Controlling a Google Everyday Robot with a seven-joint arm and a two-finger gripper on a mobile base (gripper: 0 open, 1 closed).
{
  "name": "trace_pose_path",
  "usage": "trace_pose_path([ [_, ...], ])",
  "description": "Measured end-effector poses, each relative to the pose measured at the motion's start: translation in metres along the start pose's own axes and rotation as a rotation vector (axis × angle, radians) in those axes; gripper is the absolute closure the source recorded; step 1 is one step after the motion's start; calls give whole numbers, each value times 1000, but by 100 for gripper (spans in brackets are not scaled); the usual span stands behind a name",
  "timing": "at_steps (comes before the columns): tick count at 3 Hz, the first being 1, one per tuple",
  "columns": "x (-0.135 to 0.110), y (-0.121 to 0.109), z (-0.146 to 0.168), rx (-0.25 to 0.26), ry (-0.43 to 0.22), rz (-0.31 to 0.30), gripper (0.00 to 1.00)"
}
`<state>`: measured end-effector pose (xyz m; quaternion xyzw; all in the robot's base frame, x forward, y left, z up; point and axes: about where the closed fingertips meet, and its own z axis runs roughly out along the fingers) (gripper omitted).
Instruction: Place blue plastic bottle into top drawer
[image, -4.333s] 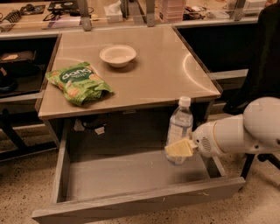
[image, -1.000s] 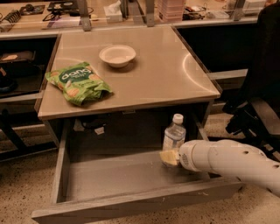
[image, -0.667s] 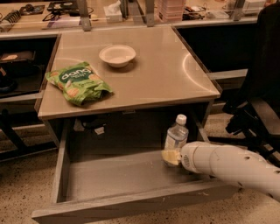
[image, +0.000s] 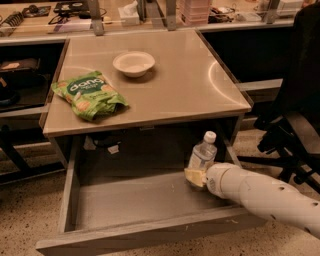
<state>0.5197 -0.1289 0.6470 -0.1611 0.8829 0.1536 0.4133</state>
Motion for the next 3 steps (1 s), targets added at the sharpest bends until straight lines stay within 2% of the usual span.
trace_pose_path([
  [1, 11, -6, 11, 14, -26, 15, 100],
  [3, 16, -7, 13, 20, -17, 22, 100],
])
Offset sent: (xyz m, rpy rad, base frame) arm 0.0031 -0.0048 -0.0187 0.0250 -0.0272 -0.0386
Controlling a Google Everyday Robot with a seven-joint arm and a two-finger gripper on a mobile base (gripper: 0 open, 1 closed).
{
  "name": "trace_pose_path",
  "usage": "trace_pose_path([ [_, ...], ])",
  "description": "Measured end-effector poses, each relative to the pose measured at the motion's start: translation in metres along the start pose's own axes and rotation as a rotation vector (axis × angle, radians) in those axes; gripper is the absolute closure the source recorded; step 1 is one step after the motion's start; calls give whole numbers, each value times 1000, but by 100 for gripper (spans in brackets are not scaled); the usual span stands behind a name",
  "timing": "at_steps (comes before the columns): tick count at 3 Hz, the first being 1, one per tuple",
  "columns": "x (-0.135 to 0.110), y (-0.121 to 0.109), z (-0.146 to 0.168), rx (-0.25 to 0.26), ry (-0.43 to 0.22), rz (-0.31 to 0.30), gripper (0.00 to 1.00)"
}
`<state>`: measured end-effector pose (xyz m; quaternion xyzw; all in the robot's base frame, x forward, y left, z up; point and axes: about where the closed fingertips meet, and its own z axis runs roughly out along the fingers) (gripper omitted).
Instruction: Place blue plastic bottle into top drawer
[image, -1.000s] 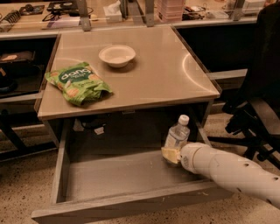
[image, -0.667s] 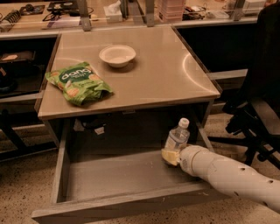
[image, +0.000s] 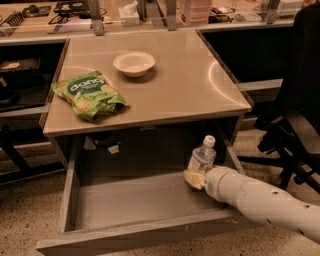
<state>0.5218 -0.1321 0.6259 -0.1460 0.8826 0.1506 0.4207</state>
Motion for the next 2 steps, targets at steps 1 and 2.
trace_pose_path([
  [1, 3, 2, -1, -1, 15, 17, 100],
  [2, 3, 2, -1, -1, 15, 17, 84],
])
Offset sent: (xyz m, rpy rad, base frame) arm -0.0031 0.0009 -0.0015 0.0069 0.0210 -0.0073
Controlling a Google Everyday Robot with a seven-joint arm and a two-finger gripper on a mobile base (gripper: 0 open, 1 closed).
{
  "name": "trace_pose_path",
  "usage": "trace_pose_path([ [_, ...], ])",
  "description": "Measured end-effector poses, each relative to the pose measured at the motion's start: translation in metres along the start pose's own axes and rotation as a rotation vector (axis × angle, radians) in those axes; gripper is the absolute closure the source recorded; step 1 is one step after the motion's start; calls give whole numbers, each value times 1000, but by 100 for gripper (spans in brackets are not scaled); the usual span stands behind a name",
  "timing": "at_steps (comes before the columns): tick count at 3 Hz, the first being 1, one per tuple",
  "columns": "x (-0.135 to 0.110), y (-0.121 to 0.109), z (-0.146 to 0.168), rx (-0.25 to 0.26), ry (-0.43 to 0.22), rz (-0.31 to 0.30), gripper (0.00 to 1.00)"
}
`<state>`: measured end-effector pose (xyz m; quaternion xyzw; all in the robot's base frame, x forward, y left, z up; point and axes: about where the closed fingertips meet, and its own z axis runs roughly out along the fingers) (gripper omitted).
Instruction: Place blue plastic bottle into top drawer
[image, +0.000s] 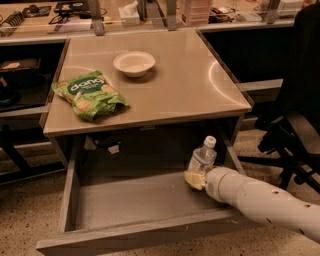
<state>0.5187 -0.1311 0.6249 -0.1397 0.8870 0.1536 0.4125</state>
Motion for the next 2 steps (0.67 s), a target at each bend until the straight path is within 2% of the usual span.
trace_pose_path([
  [2, 0, 0, 0, 0, 0, 0, 36],
])
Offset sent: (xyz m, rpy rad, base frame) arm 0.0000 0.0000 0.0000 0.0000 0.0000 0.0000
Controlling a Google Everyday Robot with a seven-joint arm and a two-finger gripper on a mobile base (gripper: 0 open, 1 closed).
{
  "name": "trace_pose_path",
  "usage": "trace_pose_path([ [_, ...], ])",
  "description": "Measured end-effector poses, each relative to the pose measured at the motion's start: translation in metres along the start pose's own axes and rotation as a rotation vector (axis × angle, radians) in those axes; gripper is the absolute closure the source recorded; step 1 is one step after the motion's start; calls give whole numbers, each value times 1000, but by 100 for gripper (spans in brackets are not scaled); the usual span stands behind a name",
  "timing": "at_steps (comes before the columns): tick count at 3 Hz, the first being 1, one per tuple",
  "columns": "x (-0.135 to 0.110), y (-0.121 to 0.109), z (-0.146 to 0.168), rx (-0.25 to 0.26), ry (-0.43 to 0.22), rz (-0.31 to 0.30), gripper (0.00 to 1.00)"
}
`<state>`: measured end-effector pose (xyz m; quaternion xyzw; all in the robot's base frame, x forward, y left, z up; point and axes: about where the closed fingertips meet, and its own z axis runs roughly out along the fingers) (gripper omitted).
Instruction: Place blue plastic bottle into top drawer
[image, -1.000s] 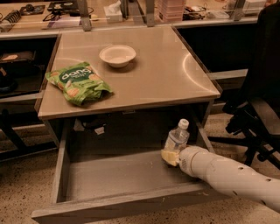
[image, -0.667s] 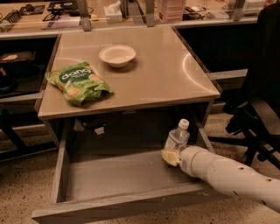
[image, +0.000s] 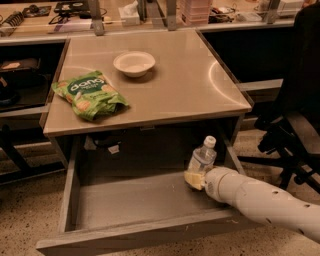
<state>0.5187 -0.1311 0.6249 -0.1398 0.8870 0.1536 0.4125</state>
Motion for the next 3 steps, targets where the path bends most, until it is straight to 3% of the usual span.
trace_pose_path([
  [1, 0, 0, 0, 0, 0, 0, 13],
  [2, 0, 0, 0, 0, 0, 0, 0],
  [3, 0, 0, 0, 0, 0, 0, 0],
])
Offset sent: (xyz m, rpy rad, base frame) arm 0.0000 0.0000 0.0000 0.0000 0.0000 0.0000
